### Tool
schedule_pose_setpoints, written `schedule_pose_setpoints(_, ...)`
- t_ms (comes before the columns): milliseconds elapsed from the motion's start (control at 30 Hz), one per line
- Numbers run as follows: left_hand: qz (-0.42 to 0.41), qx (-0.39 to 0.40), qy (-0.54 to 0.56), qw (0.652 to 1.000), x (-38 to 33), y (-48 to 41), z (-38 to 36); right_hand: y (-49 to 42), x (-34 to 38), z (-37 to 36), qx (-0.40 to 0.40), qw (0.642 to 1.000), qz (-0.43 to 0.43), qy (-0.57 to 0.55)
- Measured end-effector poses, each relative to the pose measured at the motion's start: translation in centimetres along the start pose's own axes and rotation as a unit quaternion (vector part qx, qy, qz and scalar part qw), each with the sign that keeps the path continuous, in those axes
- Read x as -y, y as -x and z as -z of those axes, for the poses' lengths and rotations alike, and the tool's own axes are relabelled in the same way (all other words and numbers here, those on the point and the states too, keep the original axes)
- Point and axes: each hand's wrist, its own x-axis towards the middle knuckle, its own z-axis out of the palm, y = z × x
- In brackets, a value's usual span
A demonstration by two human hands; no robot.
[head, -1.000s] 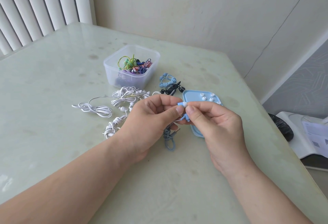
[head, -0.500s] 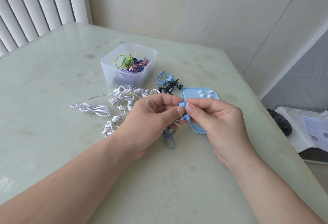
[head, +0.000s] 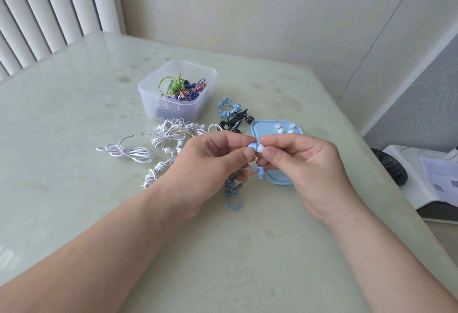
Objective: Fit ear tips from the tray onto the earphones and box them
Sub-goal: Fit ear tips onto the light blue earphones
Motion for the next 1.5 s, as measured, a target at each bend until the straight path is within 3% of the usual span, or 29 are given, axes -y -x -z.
schedule_pose_setpoints(500, -0.035, 0.037, -0.062, 0.997, 0.3, 0.1, 0.3, -0.1, 0.1, 1.1, 0.064, 0.983, -0.145, -0.091)
schedule_pose_setpoints(933, -0.019, 0.042, -0.036, 0.998, 0.1, 0.0, 0.3, -0.3, -0.1, 1.1, 0.07, 0.981, -0.141, -0.11)
schedule_pose_setpoints(1000, -0.019, 0.043, -0.036, 0.998, 0.1, 0.0, 0.3, -0.2, -0.2, 0.9, 0.056, 0.987, -0.12, -0.089)
schedule_pose_setpoints(1167, -0.002, 0.019, -0.002, 1.0, 0.2, -0.1, 0.1, 0.2, -0.2, 0.6, 0.016, 0.999, 0.029, 0.042)
schedule_pose_setpoints(1500, 0.011, 0.026, -0.003, 1.0, 0.1, -0.2, 0.1, 0.4, -0.4, 0.6, 0.031, 0.975, 0.147, 0.165)
